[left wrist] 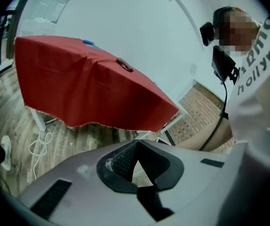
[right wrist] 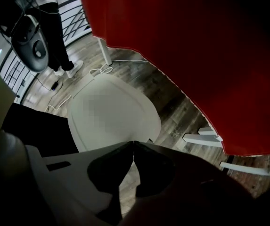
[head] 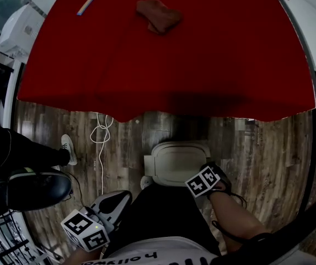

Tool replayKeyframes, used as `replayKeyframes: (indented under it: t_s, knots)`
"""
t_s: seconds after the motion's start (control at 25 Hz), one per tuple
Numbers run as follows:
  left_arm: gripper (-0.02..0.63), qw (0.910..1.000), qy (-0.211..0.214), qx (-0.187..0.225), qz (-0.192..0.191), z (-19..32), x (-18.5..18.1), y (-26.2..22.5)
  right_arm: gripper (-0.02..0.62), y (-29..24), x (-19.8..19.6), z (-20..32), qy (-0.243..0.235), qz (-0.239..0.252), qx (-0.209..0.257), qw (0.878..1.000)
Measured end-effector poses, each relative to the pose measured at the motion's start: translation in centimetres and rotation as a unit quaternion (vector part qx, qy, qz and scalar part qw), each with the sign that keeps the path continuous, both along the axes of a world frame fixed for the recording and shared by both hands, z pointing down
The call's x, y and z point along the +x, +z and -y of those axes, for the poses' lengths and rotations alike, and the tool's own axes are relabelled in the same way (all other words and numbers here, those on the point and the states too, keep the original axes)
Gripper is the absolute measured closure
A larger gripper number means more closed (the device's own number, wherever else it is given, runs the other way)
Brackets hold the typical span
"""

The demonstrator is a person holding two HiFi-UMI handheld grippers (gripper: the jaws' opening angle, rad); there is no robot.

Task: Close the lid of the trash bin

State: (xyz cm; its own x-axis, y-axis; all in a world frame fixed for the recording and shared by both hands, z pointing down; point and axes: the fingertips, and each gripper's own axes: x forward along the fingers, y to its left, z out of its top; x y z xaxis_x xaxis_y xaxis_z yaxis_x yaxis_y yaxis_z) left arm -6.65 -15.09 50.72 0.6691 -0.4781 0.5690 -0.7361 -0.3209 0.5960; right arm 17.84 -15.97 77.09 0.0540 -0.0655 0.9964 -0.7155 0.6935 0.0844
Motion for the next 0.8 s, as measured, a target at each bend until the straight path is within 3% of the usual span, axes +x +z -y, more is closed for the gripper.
replayKeyframes:
  t_s: [0.12, 0.4, 0.6, 0.8]
  knots:
    - [0.598, 0.9989, -0.036, -0.021, -0.021, 0.3, -0.3, 0.5, 0.586, 1.6, 0.5, 0.3, 0.012, 0.005, -0.010, 1.000]
    - [0.598, 0.9969, -0.070, -0.034, -0.015, 0.8, -1.0, 1.5, 0.586, 4.8, 1.3, 0.3, 0.025, -0.004, -0.037, 0.999]
    - [0.598, 0.9981, -0.048, -0.036, 0.010, -0.5, -0.9, 2.3, 0.586, 5.8, 1.1, -0.1, 0.044, 0.008, -0.047, 0.998]
    - [0.598, 0.9982, -0.046, -0.038, 0.012, -0.9, -0.8, 2.2, 0.586, 5.8, 1.1, 0.2, 0.048, 0.016, -0.054, 0.997]
